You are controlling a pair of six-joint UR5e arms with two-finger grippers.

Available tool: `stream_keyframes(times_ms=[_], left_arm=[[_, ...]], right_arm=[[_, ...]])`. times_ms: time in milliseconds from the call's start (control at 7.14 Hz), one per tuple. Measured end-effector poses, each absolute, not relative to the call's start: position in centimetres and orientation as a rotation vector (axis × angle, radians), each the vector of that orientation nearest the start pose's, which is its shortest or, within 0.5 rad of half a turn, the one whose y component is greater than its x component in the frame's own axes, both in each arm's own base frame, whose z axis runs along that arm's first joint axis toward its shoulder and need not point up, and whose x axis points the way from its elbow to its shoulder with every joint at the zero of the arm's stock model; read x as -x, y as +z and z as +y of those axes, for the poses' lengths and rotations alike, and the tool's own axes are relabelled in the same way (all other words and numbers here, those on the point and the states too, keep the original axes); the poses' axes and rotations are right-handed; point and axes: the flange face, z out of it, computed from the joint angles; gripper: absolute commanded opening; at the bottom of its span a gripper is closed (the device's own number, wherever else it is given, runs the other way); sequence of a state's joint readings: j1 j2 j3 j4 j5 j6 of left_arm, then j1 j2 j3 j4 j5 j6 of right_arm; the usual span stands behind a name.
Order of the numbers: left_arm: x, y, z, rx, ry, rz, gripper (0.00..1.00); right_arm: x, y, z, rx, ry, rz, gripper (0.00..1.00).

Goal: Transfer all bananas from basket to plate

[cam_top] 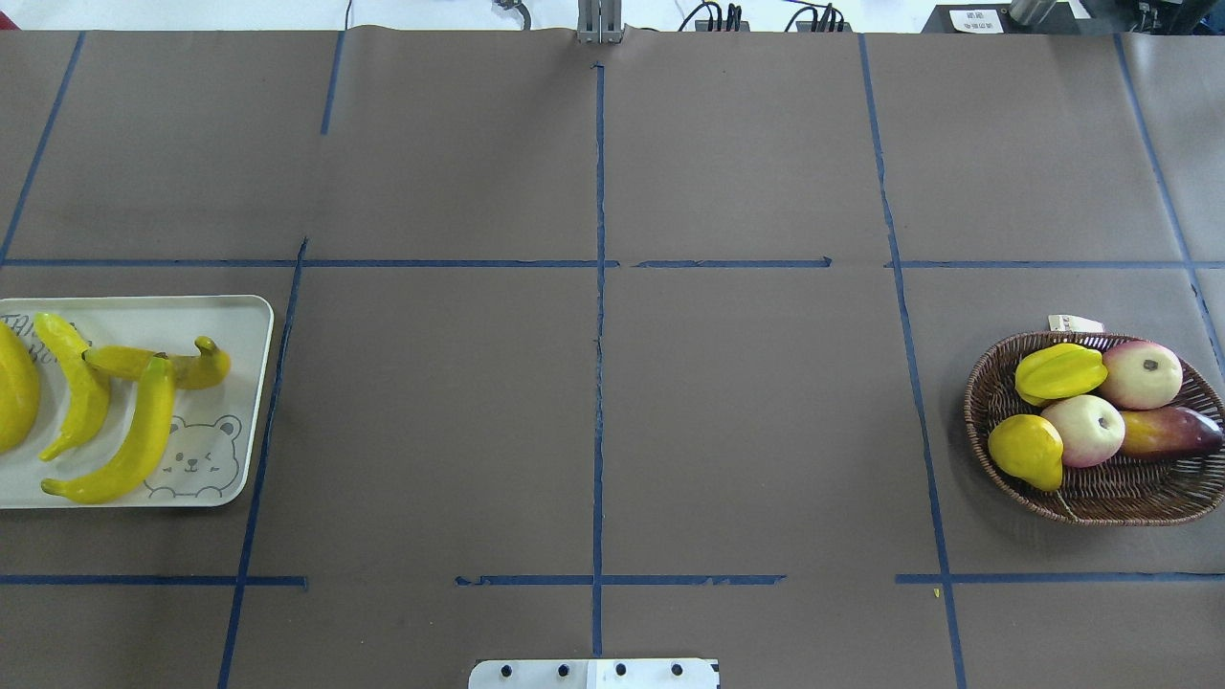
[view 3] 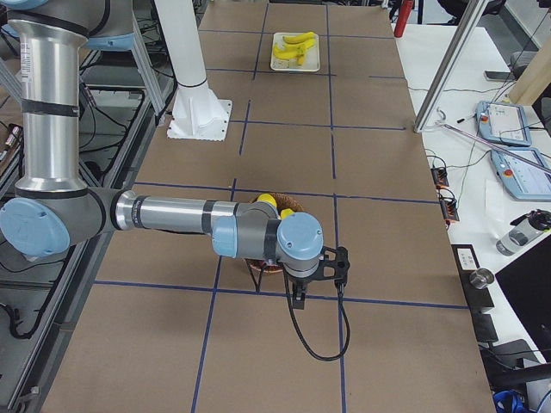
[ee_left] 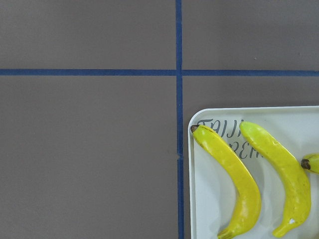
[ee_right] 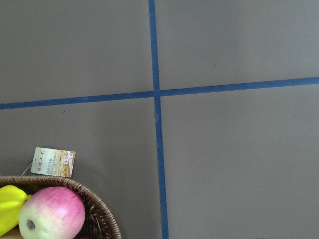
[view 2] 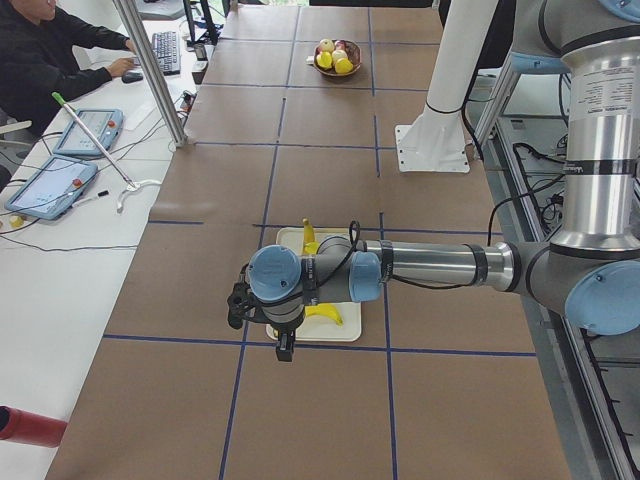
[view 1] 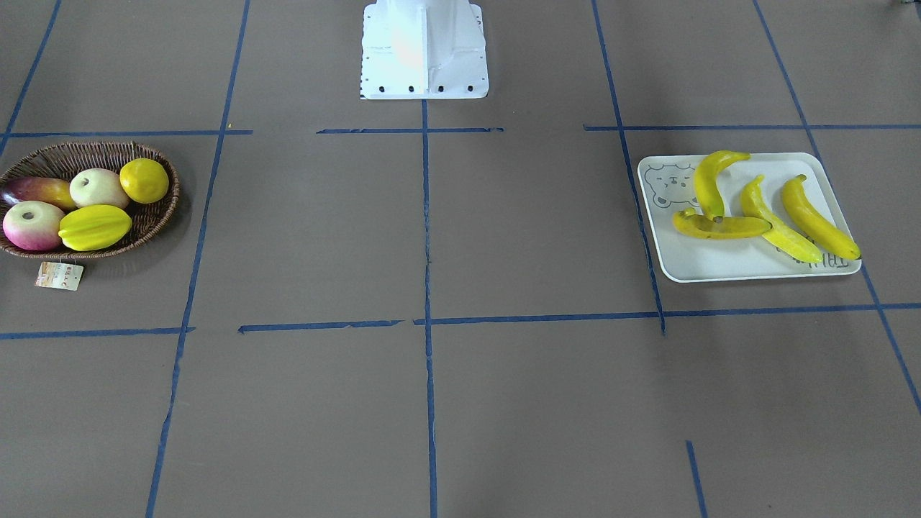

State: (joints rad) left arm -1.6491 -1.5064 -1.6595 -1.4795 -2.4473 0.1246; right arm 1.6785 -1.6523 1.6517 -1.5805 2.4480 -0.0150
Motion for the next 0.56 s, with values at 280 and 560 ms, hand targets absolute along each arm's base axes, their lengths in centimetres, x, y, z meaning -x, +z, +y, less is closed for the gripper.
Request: stream_keyframes(times_ms=[280,560], left_arm=[[9.19,64.96,-45.57,-0.03,0.017,0.877,1.0],[9.16,64.88,-45.71,-0.032,0.018,0.877,1.0]], right_arm=[[-10.37,64.94,-44.99,-0.045,0.087,-0.879,1.0],[-10.39,64.79,-45.14,-0.049,0.085,-0.879,1.0]])
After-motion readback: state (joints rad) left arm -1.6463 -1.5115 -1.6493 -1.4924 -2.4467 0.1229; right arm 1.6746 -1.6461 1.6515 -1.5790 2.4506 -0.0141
